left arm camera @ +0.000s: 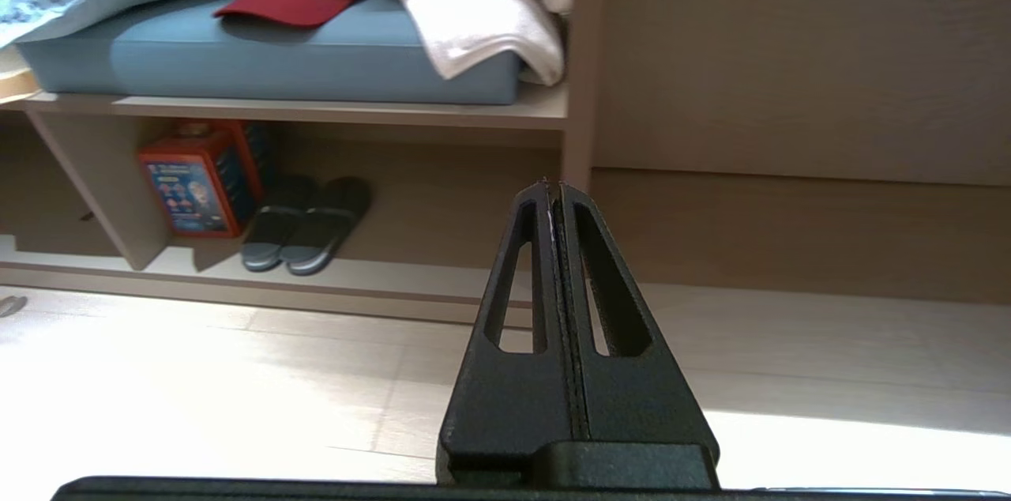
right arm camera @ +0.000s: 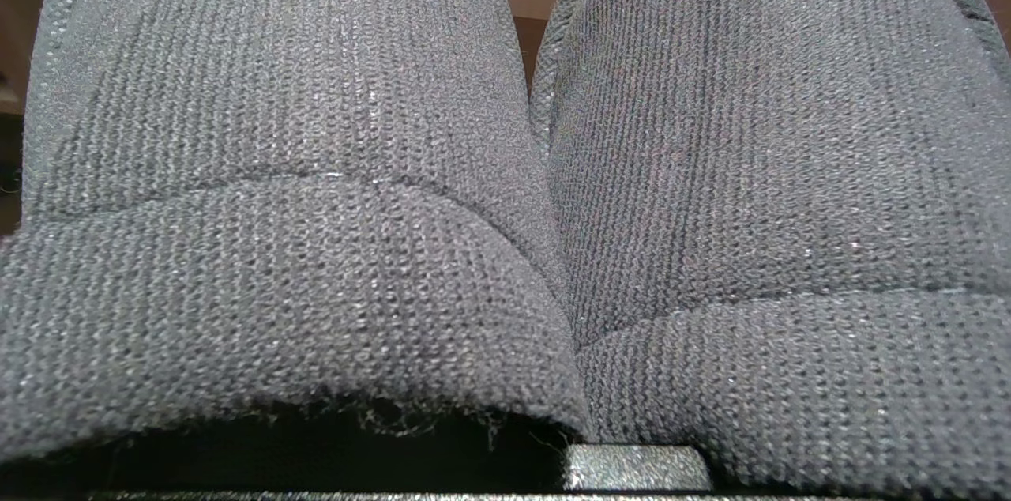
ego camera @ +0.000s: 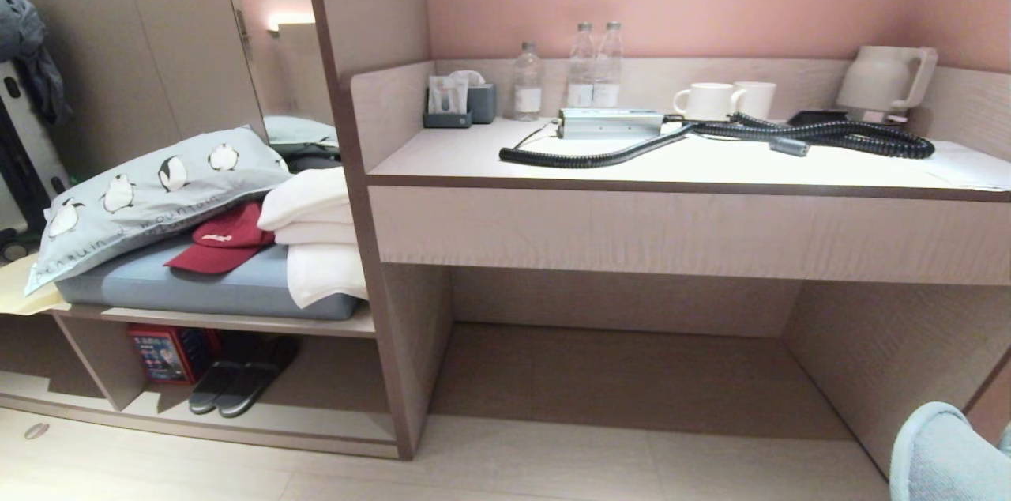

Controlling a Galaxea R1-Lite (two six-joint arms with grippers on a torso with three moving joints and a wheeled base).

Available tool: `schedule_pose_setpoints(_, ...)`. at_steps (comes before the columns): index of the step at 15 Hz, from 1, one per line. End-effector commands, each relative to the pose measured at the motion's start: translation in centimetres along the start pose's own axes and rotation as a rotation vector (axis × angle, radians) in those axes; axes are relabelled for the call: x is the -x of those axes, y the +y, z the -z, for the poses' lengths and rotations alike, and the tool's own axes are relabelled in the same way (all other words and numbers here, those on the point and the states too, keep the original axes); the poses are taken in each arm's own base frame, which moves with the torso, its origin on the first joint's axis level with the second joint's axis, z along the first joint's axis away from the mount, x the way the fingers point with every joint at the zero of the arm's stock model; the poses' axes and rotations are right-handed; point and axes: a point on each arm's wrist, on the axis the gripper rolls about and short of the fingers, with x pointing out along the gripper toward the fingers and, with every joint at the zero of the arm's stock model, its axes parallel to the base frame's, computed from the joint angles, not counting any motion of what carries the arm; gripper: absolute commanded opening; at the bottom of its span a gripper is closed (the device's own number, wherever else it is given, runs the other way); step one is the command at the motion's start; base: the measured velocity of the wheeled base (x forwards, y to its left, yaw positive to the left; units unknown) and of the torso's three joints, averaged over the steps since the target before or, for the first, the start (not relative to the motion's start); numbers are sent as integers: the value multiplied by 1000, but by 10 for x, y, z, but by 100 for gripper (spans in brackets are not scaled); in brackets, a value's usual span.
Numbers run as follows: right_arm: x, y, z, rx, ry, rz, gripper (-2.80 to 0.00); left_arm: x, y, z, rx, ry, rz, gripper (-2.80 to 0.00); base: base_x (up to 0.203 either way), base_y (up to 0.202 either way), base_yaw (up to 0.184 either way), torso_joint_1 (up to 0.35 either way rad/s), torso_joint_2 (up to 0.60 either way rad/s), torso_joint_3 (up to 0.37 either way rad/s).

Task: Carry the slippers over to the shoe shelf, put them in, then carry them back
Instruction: Place the slippers on the floor

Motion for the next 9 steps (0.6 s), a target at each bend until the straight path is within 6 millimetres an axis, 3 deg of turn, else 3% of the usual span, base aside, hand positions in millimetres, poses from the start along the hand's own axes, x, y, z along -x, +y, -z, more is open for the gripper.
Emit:
schedule_pose_setpoints(1, 0, 0, 0, 1, -2, -1, -280, 0, 0, 0, 0, 3, 0, -280, 0, -194, 2, 2, 2, 8)
schedule_pose_setpoints(6, 0, 0, 0, 1, -2, -1, -280, 0, 0, 0, 0, 3, 0, -280, 0, -188, 1, 3, 2, 3)
schedule_pose_setpoints(9, 0, 0, 0, 1, -2, 0, -280, 0, 0, 0, 2, 3, 0, -280, 0, -33, 1, 2, 1, 2)
